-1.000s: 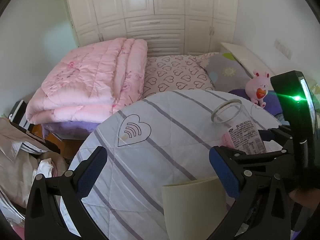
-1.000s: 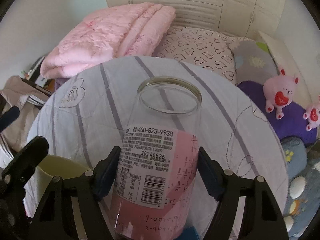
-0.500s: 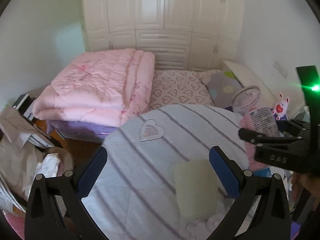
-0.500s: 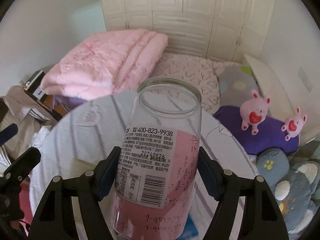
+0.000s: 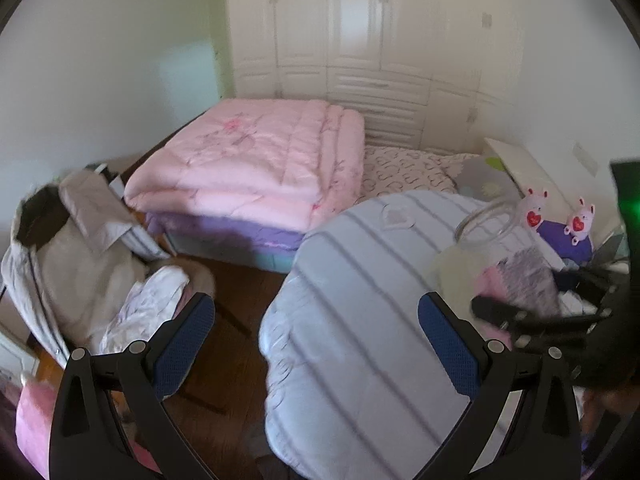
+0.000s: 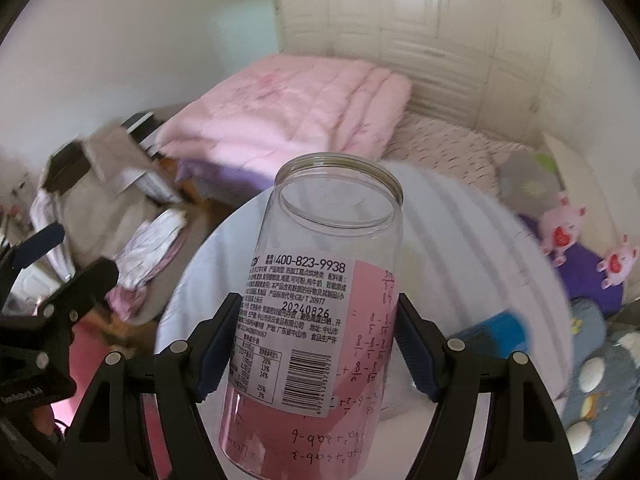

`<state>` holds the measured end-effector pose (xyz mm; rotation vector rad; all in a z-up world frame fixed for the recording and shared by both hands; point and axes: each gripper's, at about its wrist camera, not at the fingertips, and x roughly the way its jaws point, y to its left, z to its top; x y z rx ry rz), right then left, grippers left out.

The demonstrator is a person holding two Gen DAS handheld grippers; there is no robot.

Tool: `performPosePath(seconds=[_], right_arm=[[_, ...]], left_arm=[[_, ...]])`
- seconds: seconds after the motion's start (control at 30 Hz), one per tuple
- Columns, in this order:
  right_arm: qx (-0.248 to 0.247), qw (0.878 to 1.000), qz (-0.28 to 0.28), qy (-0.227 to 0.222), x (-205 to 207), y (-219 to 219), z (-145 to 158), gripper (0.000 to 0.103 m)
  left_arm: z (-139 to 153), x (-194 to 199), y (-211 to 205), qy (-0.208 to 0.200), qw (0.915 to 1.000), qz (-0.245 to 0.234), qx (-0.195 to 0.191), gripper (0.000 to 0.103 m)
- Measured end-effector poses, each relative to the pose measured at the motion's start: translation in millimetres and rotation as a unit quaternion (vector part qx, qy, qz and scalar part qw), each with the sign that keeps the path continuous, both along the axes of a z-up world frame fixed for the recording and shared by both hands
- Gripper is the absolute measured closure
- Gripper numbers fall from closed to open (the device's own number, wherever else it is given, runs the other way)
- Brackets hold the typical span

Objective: Flip cup upright
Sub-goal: 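Carry the jar toward the left gripper and set it down on the table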

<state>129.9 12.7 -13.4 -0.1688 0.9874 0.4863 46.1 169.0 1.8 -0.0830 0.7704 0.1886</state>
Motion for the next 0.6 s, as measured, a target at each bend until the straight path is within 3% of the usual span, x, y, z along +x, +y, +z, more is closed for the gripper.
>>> performPosePath(seconds=[0.33, 0.47, 0.6], right_arm=[[-0.011, 0.998, -0.002, 0.056, -20, 55, -74, 0.029], [-0.006, 0.997, -0.009, 0.077, -15, 63, -89, 0.028], [-0.006, 0.995, -0.020, 0.095, -11, 63, -99, 0.028]], left_arm=[[-37, -20, 15, 0.041, 0.9991, -0.010, -0.008, 0.000], [-48, -14, 17, 0.056, 0.9984, -0.006, 0.002, 0.000], [-52, -9, 19, 0.062, 0.9979, -0.011, -0.015, 0.000]])
